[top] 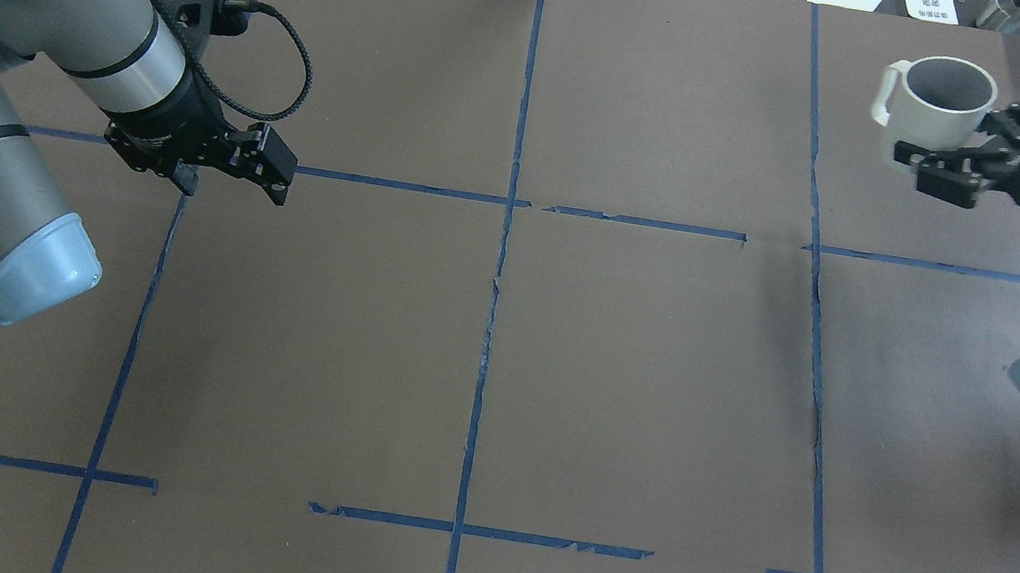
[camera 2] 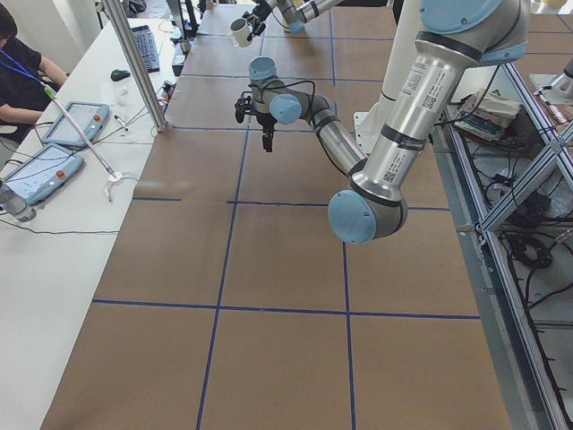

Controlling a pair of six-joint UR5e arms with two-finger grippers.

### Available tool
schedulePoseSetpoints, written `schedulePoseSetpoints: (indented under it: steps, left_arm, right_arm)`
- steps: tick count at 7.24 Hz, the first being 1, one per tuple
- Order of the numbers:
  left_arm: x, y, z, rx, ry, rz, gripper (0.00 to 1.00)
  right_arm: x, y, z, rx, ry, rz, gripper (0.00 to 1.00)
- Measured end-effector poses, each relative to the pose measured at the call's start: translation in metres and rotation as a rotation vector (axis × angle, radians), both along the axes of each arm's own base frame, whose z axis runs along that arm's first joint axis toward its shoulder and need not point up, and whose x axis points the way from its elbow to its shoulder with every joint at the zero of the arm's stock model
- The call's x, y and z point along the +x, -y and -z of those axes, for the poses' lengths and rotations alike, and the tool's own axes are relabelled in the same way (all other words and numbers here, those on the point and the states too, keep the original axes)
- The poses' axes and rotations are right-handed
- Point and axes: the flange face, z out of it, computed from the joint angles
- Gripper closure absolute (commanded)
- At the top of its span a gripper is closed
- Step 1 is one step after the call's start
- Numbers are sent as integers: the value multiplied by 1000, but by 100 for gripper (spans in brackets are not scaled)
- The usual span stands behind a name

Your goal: Left arm hands cup to right arm to dump lemon

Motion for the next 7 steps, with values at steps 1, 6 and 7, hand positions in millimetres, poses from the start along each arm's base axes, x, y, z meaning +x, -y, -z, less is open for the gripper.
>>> schedulePoseSetpoints:
  steps: [1,6,7]
  left_arm:
    - [4,1,17,-48,-1,17,0]
    - [34,27,77,-274,-21,75,0]
    - [44,39,88,-293,-18,89,6]
  right_arm:
    - [-57,1,30,-1,12,-38,70]
    - [-278,-59,191,-9,3,-213,51]
    - [-303,-78,211,-7,-1,-236,51]
